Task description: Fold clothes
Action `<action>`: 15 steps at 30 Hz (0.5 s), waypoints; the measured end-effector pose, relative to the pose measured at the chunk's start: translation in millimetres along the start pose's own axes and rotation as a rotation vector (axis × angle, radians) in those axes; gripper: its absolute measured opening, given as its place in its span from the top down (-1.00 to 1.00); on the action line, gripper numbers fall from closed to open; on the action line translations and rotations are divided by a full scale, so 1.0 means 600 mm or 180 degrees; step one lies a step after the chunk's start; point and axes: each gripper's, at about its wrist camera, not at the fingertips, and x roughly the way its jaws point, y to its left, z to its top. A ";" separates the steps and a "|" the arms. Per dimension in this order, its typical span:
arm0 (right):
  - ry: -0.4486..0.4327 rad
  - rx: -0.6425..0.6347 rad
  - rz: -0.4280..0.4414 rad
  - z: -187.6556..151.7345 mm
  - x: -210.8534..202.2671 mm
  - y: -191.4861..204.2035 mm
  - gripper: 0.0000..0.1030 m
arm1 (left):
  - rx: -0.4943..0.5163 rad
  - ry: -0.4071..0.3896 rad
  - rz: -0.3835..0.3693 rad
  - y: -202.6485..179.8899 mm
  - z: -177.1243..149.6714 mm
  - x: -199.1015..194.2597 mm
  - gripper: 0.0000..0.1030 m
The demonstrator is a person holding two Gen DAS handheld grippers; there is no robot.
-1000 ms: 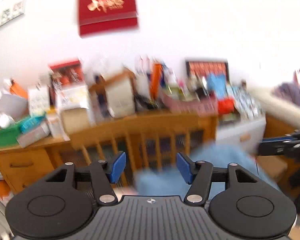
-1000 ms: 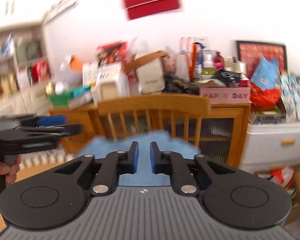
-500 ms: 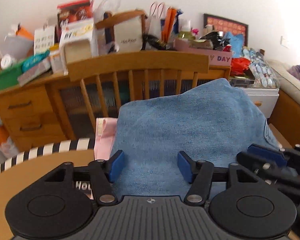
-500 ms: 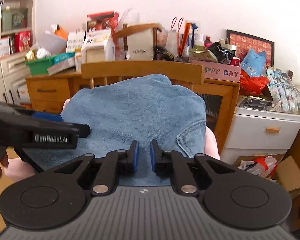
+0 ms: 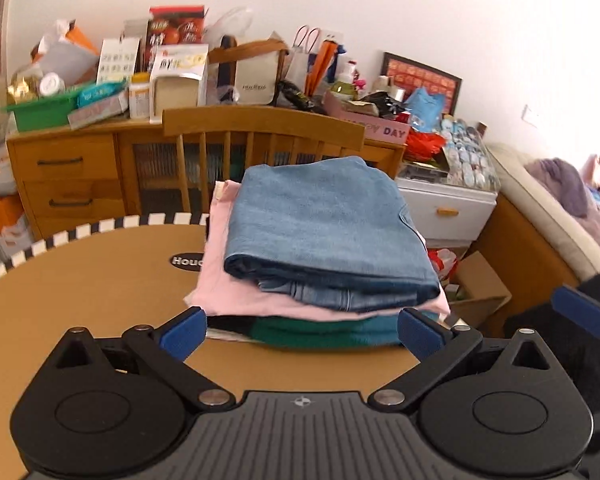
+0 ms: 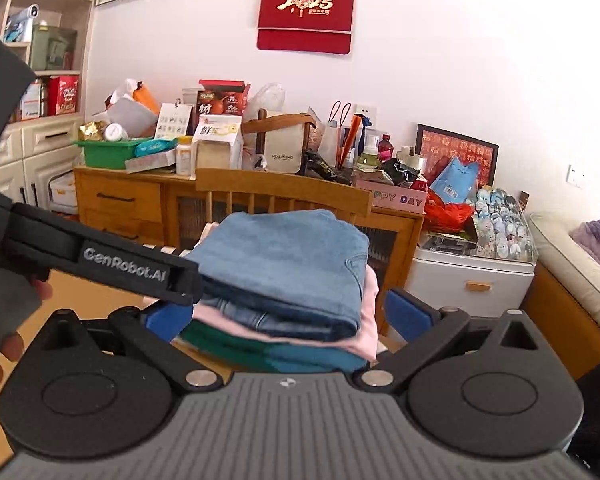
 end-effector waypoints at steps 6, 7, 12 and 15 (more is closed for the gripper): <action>0.0111 0.0202 0.0004 0.014 -0.006 -0.001 -0.99 | -0.0009 0.0007 0.0031 0.011 -0.002 -0.036 -0.99; 0.0120 0.0279 -0.0002 0.016 -0.006 -0.005 -0.99 | -0.0017 0.0003 0.0045 0.013 0.001 -0.039 -0.99; 0.0136 0.0486 -0.0064 0.018 -0.008 -0.024 -0.99 | -0.0041 -0.0027 0.0083 0.021 0.009 -0.047 -0.99; 0.0162 0.0490 -0.0090 0.018 -0.004 -0.031 -0.99 | -0.0060 -0.0021 0.0059 0.025 0.009 -0.046 -0.99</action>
